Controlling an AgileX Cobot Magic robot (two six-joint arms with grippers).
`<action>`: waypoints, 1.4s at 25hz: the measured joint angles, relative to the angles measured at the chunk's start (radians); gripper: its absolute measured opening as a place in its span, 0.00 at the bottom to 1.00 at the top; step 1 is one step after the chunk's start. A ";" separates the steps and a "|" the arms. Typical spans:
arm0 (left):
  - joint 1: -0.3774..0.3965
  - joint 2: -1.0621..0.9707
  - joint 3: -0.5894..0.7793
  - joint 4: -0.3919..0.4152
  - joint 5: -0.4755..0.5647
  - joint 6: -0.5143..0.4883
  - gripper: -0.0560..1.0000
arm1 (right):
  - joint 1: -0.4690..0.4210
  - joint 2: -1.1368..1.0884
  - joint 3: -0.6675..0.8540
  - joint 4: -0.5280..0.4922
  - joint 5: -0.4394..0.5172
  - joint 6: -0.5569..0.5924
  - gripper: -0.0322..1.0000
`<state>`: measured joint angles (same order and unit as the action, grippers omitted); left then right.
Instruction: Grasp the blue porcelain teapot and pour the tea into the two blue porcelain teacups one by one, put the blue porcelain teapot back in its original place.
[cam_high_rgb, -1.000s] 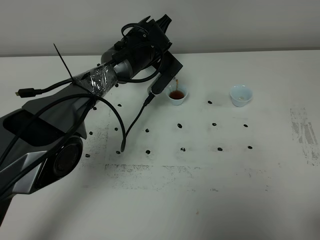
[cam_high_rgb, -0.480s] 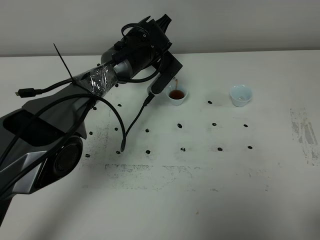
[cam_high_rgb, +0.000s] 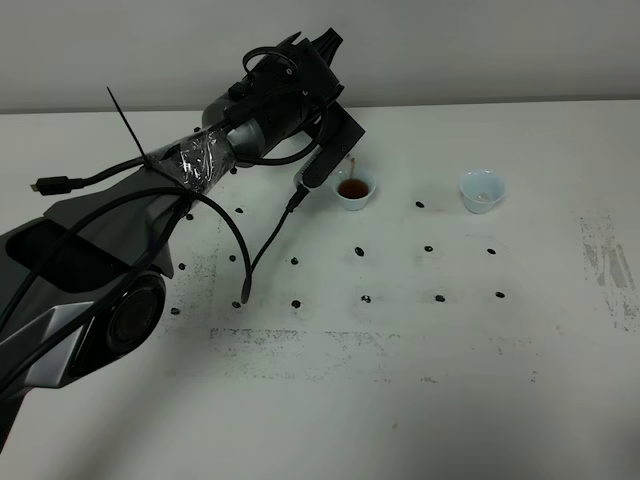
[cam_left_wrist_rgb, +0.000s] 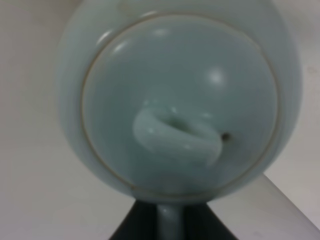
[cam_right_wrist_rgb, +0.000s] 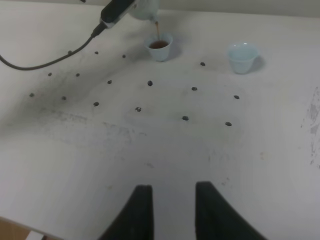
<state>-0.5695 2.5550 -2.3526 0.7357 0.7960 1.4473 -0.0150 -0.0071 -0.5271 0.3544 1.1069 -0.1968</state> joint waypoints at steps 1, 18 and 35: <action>0.000 0.000 0.000 0.000 0.000 0.000 0.14 | 0.000 0.000 0.000 0.000 0.000 0.000 0.26; 0.000 0.000 0.000 -0.002 0.000 -0.001 0.14 | 0.000 0.000 0.000 0.000 0.000 0.000 0.26; 0.000 0.000 0.000 -0.026 0.018 -0.010 0.14 | 0.000 0.000 0.000 0.000 0.000 0.000 0.26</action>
<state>-0.5695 2.5550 -2.3526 0.7094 0.8141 1.4371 -0.0150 -0.0071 -0.5271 0.3544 1.1069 -0.1968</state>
